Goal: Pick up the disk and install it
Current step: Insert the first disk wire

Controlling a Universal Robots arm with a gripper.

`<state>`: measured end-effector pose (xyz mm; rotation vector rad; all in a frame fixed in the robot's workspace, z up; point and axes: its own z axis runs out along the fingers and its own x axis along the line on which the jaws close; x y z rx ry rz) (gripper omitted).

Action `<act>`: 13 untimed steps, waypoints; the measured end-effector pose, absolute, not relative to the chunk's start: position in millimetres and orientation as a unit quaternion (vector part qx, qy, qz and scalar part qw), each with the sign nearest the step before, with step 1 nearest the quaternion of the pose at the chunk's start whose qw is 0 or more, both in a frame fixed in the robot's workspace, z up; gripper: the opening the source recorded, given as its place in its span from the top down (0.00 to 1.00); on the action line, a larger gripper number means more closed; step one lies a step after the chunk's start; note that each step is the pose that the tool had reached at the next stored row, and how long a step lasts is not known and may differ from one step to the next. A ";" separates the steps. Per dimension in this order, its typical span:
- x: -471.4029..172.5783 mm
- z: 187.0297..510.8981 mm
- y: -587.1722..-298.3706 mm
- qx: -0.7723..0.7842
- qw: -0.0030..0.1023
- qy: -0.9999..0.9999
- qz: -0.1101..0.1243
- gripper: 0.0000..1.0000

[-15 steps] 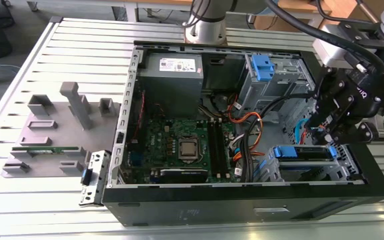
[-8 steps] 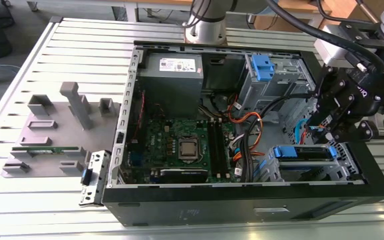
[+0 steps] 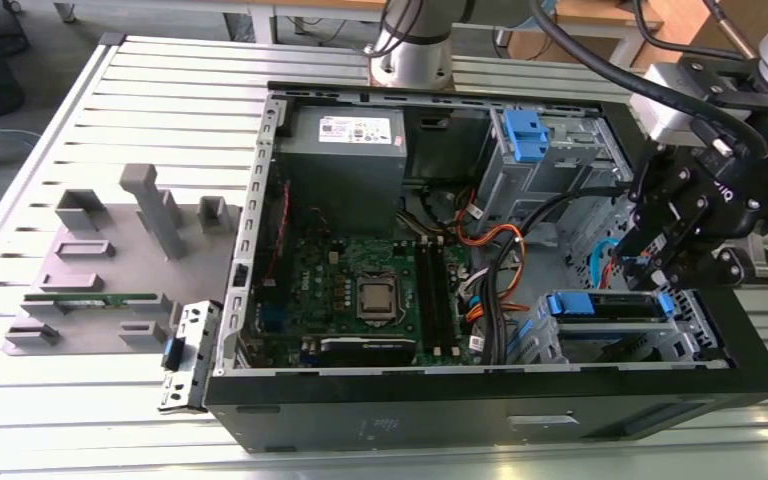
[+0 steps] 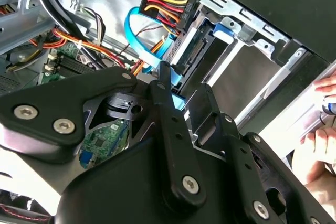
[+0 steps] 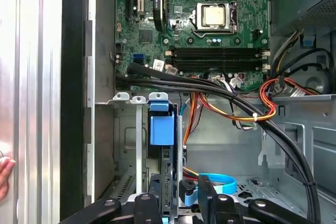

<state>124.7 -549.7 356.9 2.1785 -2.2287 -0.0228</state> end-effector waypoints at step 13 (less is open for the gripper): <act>127.9 355.4 -552.4 0.699 0.013 -0.715 -0.008 0.58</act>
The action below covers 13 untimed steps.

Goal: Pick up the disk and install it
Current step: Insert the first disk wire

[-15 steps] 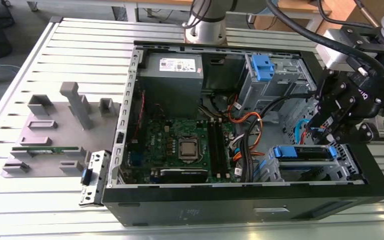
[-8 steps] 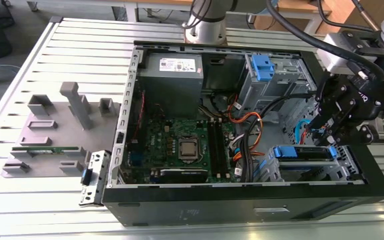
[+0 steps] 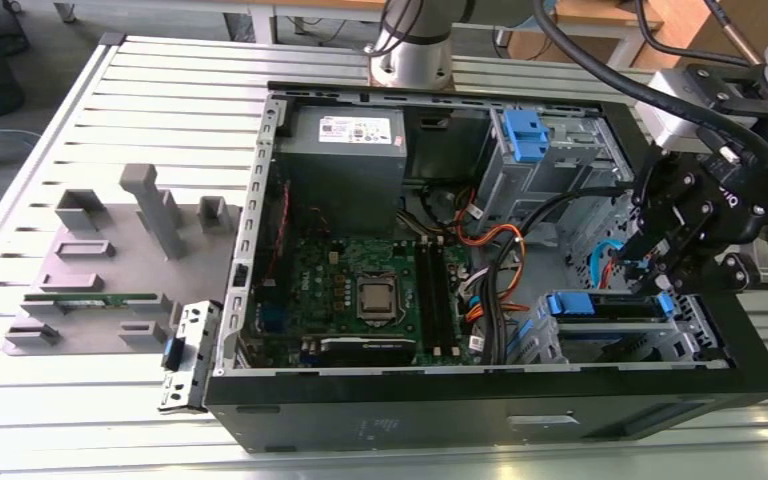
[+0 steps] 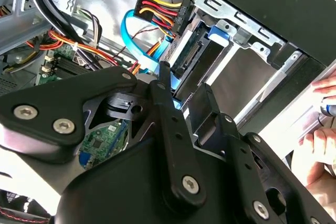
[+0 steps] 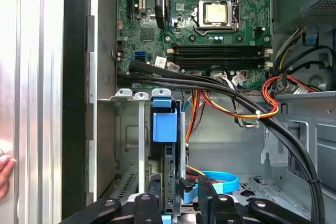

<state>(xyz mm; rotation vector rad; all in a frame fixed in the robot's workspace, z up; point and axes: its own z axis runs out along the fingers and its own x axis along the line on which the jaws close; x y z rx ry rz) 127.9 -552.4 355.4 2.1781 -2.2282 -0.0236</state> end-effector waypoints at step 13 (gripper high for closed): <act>128.0 355.4 -552.9 0.699 0.013 -0.715 -0.008 0.78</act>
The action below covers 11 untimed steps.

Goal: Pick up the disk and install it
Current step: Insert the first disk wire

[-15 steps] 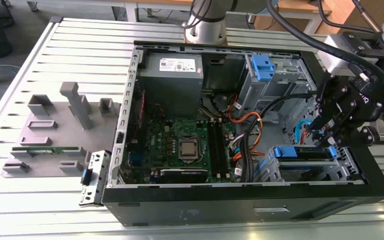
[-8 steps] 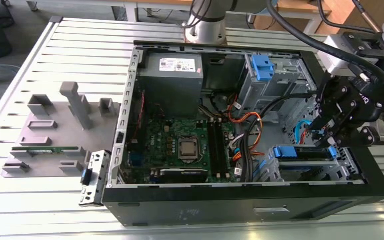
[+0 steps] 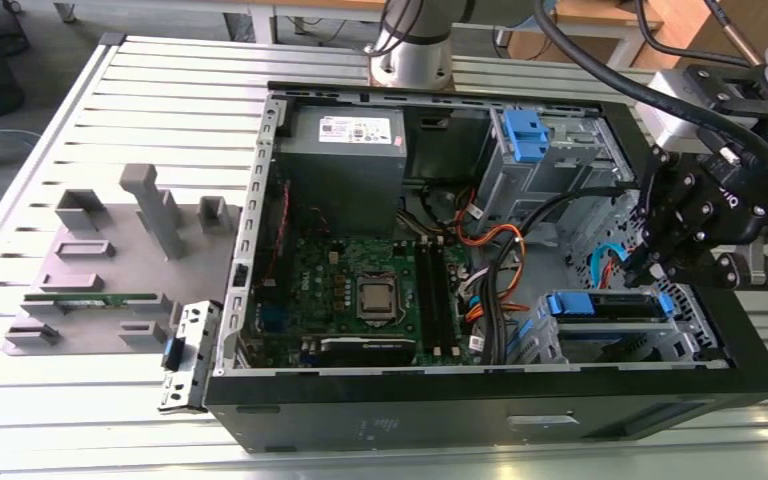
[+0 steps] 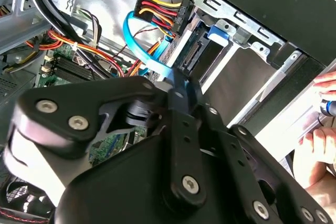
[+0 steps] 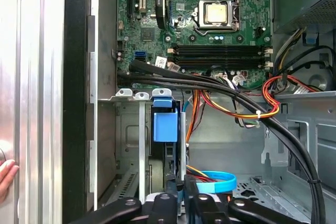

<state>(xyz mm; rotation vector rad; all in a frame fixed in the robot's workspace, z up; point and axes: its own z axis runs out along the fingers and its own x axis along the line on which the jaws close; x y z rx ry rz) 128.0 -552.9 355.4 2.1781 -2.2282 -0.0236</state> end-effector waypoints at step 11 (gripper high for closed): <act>126.2 354.7 -554.0 0.700 0.011 -0.714 -0.008 0.84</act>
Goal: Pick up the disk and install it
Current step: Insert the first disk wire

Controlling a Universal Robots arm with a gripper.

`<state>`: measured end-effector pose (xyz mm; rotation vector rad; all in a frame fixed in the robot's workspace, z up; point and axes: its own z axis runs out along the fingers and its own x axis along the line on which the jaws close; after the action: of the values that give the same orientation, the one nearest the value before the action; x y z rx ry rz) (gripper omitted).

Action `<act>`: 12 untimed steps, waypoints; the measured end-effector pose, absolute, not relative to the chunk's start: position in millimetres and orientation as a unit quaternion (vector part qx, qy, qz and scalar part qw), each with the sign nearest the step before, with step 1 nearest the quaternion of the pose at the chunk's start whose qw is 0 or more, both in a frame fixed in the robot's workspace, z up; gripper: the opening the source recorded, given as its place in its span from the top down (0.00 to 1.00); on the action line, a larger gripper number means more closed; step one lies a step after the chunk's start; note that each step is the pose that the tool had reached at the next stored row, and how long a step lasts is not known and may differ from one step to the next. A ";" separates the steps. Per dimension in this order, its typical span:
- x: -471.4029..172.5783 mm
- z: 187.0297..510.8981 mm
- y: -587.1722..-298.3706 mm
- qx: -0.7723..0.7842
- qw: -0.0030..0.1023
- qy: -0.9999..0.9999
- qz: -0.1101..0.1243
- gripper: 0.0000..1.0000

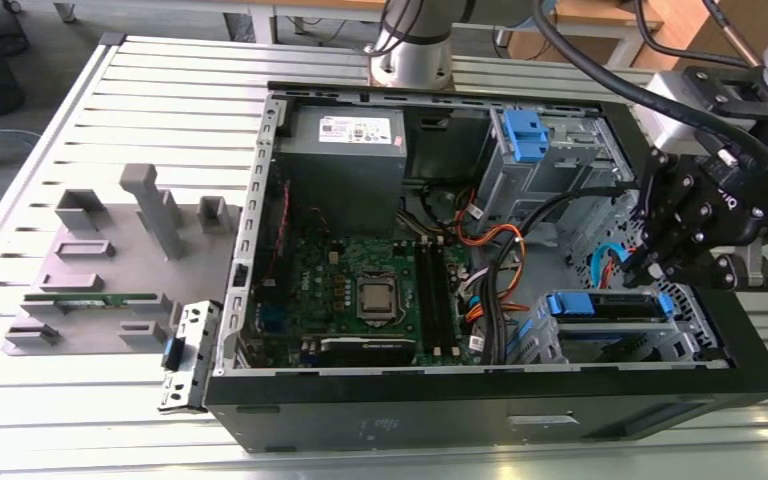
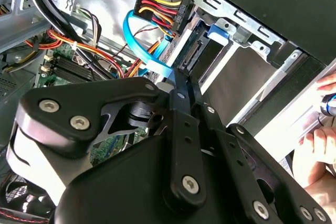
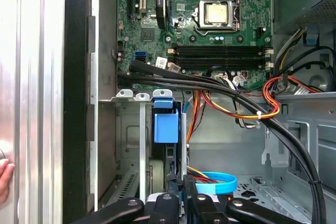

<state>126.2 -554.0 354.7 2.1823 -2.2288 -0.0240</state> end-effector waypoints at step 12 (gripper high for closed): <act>122.4 350.6 -556.6 0.703 0.003 -0.711 -0.012 0.84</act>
<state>122.4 -556.6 350.6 2.2053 -2.2299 -0.0380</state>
